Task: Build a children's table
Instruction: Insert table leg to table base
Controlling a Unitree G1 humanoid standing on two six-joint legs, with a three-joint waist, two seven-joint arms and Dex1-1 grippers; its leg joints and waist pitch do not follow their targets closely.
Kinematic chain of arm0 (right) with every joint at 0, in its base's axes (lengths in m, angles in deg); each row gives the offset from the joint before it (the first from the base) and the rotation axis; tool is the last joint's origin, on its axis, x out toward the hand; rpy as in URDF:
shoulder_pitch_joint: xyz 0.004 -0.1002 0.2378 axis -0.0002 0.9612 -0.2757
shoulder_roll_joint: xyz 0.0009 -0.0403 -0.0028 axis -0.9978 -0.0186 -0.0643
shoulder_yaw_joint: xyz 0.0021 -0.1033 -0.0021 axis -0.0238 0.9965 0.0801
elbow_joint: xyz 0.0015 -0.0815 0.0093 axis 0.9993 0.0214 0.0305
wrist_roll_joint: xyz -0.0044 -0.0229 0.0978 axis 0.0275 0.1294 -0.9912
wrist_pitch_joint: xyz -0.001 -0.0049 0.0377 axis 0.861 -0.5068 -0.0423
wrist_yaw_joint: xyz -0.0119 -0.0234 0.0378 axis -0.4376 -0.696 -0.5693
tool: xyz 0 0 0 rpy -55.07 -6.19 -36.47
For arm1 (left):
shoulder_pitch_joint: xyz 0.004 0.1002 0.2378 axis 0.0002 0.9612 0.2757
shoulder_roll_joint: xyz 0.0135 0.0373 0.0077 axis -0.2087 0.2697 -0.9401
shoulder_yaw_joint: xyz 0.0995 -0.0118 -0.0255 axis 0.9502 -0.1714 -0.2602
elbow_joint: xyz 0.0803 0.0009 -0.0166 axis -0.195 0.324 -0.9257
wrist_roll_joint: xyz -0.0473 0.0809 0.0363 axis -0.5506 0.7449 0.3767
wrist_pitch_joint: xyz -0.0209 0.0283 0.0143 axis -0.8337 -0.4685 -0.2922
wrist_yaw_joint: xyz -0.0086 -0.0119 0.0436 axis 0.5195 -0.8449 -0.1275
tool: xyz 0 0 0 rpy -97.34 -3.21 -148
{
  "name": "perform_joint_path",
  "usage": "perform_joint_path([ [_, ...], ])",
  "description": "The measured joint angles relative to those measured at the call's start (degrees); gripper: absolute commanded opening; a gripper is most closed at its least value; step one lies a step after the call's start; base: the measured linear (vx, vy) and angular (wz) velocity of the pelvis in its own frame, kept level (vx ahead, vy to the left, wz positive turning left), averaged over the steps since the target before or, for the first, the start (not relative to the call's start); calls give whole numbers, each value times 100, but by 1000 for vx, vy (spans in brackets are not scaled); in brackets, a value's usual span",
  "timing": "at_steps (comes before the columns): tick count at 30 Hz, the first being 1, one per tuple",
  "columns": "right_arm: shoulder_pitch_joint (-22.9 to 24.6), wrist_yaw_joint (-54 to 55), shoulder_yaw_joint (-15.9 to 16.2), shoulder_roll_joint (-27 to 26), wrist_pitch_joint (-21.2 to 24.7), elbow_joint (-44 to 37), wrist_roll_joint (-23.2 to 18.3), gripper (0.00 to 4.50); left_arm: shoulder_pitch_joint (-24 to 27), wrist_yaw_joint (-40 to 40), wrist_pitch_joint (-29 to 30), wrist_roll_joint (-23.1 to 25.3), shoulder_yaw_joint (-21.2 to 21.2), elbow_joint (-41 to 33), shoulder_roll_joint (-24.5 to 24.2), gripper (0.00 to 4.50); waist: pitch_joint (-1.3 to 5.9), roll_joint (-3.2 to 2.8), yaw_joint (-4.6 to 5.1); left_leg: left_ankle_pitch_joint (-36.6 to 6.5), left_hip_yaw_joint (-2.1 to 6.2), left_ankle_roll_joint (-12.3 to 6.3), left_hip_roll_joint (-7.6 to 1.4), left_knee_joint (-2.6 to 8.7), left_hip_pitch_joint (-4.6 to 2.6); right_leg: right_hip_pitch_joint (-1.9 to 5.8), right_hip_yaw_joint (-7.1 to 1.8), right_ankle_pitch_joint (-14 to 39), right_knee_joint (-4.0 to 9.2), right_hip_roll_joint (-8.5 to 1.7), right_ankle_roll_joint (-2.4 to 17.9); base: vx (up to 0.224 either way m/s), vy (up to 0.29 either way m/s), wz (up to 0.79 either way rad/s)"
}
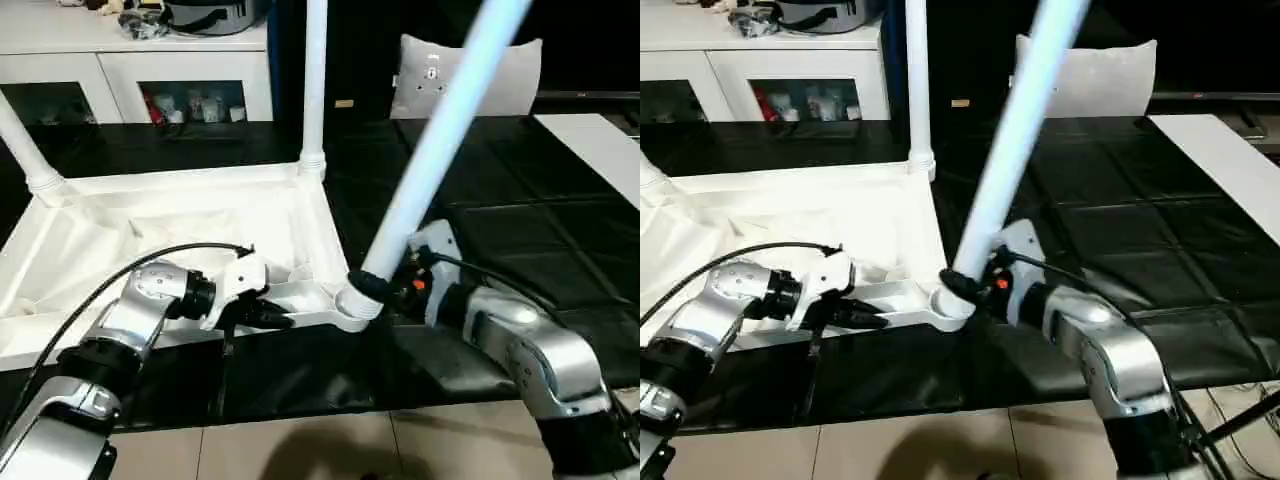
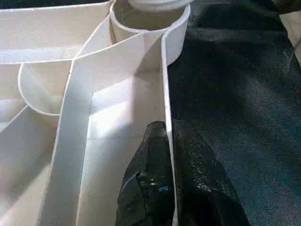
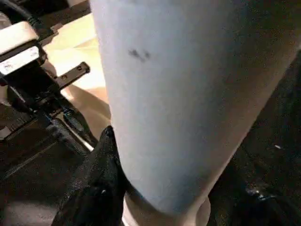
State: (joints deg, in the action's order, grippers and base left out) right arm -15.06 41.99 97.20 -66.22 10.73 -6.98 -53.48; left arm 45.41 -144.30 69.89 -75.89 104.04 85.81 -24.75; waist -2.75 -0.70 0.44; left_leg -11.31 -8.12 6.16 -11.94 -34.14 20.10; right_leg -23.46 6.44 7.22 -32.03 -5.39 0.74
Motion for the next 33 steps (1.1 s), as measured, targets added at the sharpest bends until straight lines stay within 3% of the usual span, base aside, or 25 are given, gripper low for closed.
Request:
perform_joint_path([
  [5,-222,-123,203,108,40,133,132,193,12,-37,-47,25,4,-40,27,0,0,1,-64,-1,-6,-1,0,24,-7,-3,-15,0,-3,0,0,0,0,0],
  [19,-689,-564,443,359,158,573,284,192,47,-90,-91,73,1,-109,31,0,10,17,-97,-1,-10,0,0,47,-15,-9,-27,0,-19,5,1,0,0,0],
  [25,-734,-656,323,271,156,806,184,192,46,-90,-91,84,0,-111,36,0,16,26,-94,-1,-12,0,-1,46,-15,-9,-30,0,-19,5,1,0,0,0],
  [33,-346,-547,-128,17,47,827,-75,192,46,-91,-55,100,-1,-137,79,0,19,22,-146,-1,-13,0,-1,50,-17,-9,-42,-1,-21,7,1,0,0,0],
])
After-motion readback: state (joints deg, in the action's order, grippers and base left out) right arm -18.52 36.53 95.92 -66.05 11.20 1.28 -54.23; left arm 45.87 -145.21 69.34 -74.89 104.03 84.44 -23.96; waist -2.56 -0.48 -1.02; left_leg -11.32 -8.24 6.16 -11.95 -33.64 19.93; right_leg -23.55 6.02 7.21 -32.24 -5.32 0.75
